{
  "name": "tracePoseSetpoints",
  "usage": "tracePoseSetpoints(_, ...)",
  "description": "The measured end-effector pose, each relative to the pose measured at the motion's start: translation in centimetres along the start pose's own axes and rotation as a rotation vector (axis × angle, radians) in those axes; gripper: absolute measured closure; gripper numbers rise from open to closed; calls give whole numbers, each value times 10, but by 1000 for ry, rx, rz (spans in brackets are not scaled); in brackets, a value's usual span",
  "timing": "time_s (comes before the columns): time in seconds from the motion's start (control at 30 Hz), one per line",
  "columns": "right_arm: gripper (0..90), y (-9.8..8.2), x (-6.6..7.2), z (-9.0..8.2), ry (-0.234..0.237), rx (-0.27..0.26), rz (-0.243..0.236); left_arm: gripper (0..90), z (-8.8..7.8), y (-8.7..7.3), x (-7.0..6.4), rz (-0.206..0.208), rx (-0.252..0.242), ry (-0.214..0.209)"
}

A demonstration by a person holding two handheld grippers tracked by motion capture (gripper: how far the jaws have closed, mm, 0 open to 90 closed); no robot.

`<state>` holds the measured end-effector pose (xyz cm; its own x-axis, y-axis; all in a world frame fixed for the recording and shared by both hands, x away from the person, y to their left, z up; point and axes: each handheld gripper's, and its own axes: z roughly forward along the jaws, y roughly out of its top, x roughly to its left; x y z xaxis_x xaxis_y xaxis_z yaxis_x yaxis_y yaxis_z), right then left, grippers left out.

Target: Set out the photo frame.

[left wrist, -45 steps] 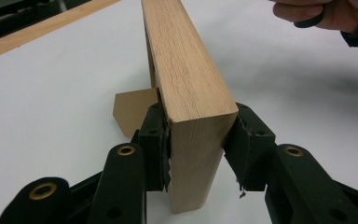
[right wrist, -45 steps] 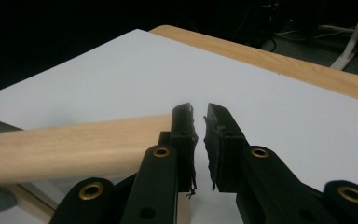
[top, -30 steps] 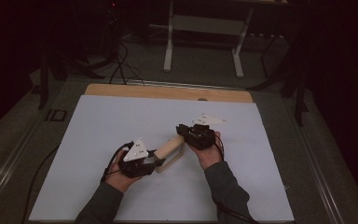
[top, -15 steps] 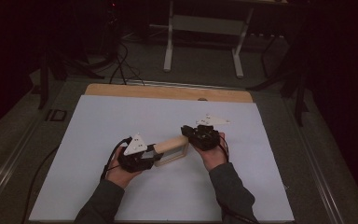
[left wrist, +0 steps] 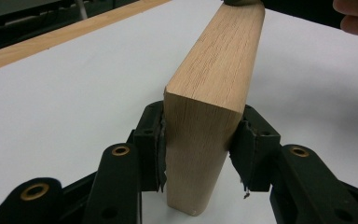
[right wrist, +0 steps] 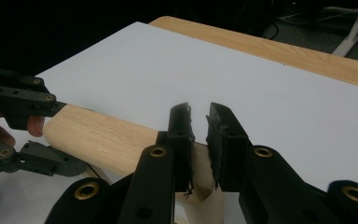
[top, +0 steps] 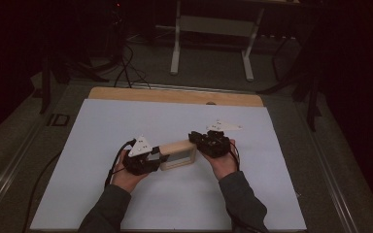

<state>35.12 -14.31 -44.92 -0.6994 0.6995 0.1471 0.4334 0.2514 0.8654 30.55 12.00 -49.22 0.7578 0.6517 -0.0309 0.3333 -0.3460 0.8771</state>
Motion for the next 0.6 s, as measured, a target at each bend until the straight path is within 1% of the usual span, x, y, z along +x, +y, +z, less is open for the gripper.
tracePoseSetpoints(0.3, 812, 0, -1, -2, 15, 10, 19, 584, 2, -1, 6, -23, -8, -6)
tracePoseSetpoints(0.4, 812, 0, -1, -3, 19, 12, 11, 583, 3, -1, 7, -18, -8, -12)
tracePoseSetpoints(0.43, 795, 0, -2, -3, 24, 10, 7, 585, 3, -1, 7, -16, -7, -11)
tracePoseSetpoints(0.5, 722, -2, -3, -3, 53, -2, -1, 587, 3, -1, 7, -17, -8, -11)
tracePoseSetpoints(0.6, 595, -6, -4, -6, 76, -28, -21, 588, 3, -1, 8, -18, -8, -13)
